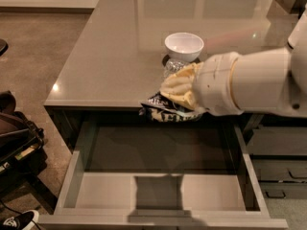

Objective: Pick blue chip bag from top drawer and place on counter

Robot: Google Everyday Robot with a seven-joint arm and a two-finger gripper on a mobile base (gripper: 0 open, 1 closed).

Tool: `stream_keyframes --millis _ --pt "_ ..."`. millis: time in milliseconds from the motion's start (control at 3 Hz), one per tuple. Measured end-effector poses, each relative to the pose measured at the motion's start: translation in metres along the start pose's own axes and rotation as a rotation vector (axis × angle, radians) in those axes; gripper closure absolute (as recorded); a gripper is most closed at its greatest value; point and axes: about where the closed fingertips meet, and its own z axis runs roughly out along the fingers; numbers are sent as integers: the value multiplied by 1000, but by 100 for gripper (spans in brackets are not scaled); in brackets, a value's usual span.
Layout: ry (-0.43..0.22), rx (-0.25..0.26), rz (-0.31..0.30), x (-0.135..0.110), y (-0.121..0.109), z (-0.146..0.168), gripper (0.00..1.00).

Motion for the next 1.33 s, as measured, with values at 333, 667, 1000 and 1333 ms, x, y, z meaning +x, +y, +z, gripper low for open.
stream_keyframes --millis 333,667,1000,1333 --pt "-20 13 8 -4 -4 -14 100" --pt "-64 13 -3 -6 -29 -19 100" --pt "-170 -34 -76 -36 -68 16 100" --pt "-282 -110 -107 -54 -104 66 100"
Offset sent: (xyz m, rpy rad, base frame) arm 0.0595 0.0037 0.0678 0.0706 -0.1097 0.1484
